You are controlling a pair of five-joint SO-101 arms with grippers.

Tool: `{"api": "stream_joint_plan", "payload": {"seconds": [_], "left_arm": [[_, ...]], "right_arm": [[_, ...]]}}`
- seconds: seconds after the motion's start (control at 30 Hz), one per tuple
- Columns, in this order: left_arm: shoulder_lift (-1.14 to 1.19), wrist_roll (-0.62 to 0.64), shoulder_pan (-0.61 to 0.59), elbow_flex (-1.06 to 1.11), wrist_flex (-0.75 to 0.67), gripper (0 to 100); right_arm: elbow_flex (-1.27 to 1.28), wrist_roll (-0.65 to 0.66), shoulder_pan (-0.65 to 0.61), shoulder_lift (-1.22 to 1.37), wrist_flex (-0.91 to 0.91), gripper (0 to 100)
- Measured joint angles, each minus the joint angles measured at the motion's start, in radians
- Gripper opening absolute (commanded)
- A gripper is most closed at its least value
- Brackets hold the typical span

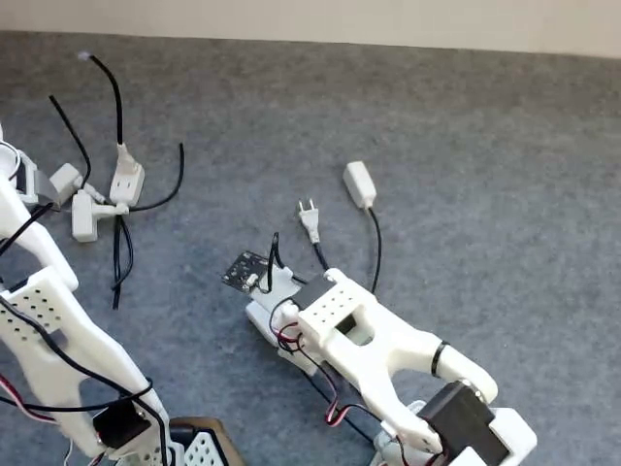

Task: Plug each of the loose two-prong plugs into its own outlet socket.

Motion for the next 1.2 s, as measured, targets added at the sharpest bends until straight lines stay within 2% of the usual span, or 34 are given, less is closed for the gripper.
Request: {"api": "stream_joint_plan", "payload": {"seconds": [0.23, 0.4, 0.6, 0.67, 0.87, 1.0, 1.2], "left_arm": [[0.000, 0.000, 0.000, 0.000, 0.000, 27], [0.000, 0.000, 0.002, 0.000, 0.000, 27], [0.000, 0.000, 0.035, 0.000, 0.000, 26], [0.000, 0.000, 0.043, 0.000, 0.000, 26], [0.000, 0.000, 0.049, 0.000, 0.000, 26], [0.000, 0.000, 0.049, 0.000, 0.000, 27], [0.000, 0.000, 0.049, 0.002, 0.003, 27]], "right_arm": [[-0.009, 0.005, 0.107, 0.009, -0.002, 0.6], [-0.187, 0.031, 0.164, 0.012, 0.192, 0.6], [-0.456, 0.031, 0.166, -0.155, 0.394, 0.6], [-0.468, 0.028, 0.121, -0.226, 0.440, 0.6], [-0.342, -0.005, -0.106, -0.321, 0.405, 0.6], [-0.247, -0.005, -0.100, -0.281, 0.318, 0.6], [-0.206, -0.006, -0.005, -0.107, 0.184, 0.6]]}}
